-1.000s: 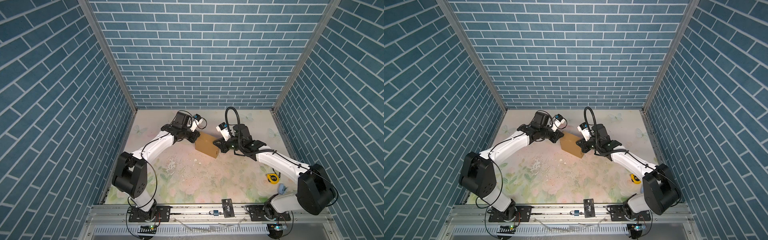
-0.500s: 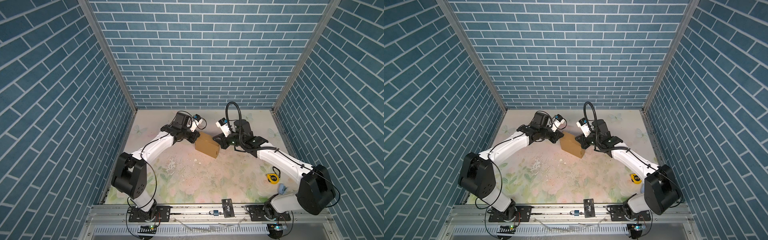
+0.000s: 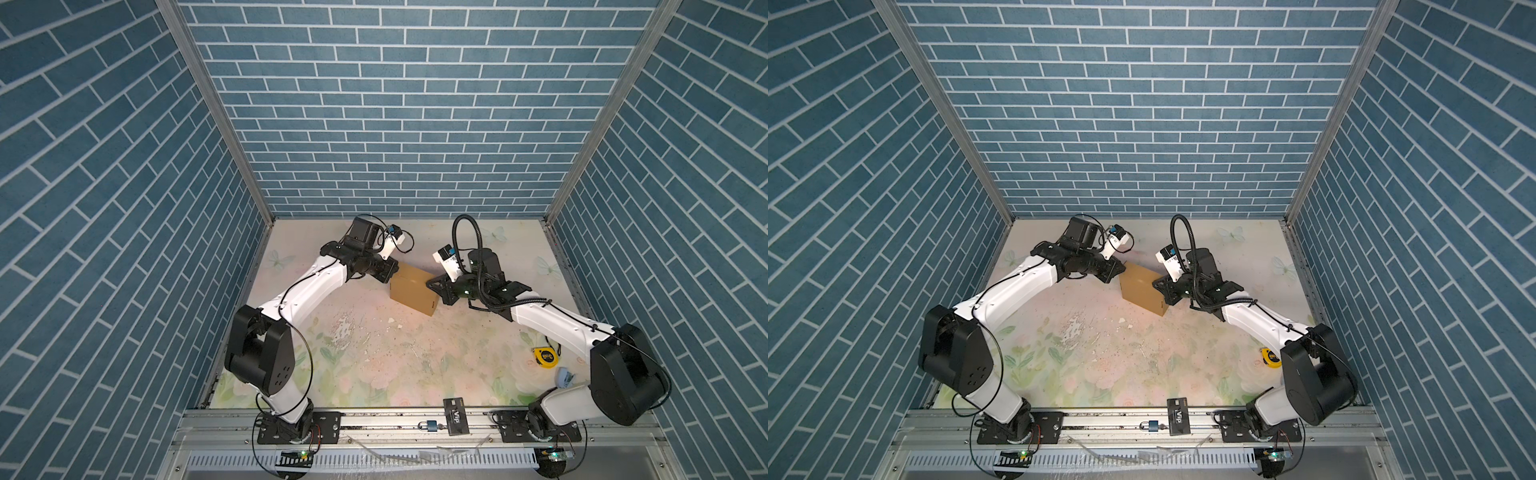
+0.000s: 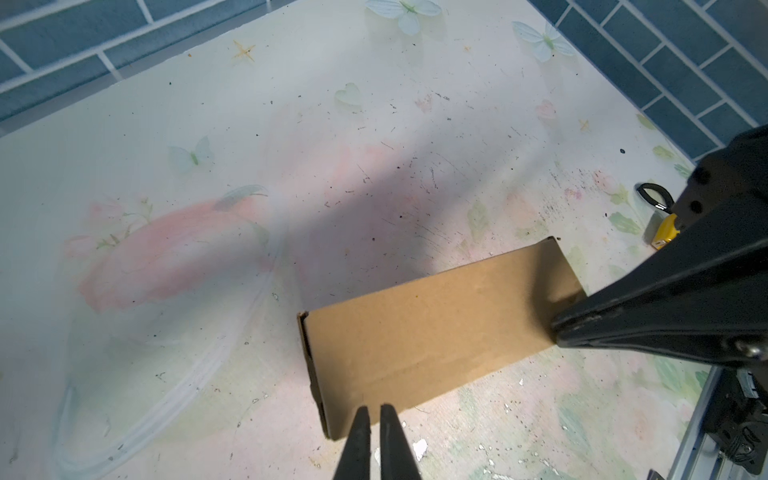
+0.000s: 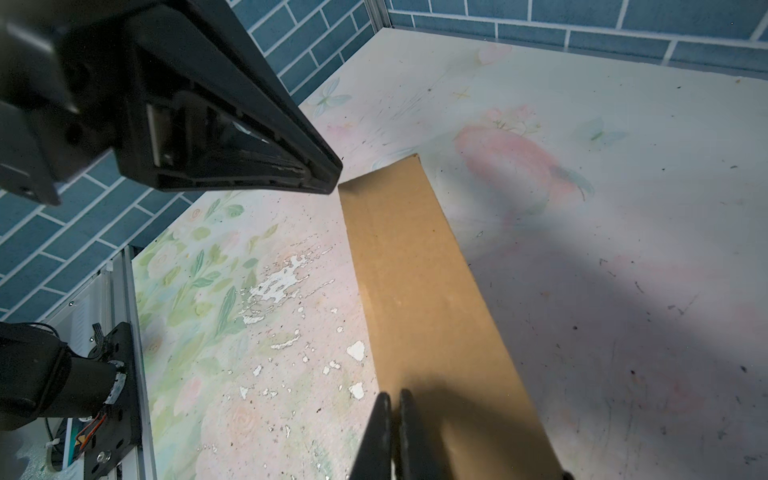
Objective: Fold the paper box
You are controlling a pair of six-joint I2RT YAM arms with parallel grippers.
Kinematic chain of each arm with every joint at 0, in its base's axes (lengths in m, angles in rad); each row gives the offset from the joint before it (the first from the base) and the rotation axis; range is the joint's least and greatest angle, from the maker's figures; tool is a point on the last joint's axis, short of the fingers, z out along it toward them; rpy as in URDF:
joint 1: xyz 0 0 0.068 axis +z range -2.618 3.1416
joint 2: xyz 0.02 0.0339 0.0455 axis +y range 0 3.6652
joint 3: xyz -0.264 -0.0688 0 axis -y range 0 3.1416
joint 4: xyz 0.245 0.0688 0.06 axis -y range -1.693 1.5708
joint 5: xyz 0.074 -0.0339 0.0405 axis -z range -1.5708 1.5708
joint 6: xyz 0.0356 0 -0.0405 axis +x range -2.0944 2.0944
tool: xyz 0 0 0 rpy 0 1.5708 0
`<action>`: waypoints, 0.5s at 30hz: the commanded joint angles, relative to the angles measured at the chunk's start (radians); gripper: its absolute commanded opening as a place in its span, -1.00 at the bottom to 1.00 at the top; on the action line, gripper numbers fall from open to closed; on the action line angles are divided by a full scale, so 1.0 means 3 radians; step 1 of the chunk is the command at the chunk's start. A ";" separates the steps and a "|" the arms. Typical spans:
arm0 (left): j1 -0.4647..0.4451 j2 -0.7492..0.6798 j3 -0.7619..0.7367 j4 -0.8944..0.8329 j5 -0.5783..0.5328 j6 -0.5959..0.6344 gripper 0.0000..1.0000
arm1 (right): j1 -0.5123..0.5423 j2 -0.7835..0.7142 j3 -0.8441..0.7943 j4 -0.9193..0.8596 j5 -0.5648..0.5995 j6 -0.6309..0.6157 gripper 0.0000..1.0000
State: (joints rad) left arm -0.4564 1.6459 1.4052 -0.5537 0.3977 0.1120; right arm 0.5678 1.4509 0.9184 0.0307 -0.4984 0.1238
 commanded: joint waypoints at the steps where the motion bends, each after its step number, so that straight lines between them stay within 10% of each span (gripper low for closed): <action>1: 0.0018 0.0000 0.0045 -0.0138 -0.0073 0.0075 -0.81 | -0.0052 0.0050 -0.0154 -0.0379 0.0106 -0.0096 -0.81; 15: 0.0023 0.0191 -0.0210 0.0051 -0.0251 0.0110 -0.81 | -0.0051 0.0024 -0.0213 -0.0338 0.0127 -0.0079 -0.81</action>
State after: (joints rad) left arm -0.4541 1.6829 1.3914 -0.5293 0.3702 0.1234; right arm 0.5648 1.4483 0.9009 0.0589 -0.5163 0.1246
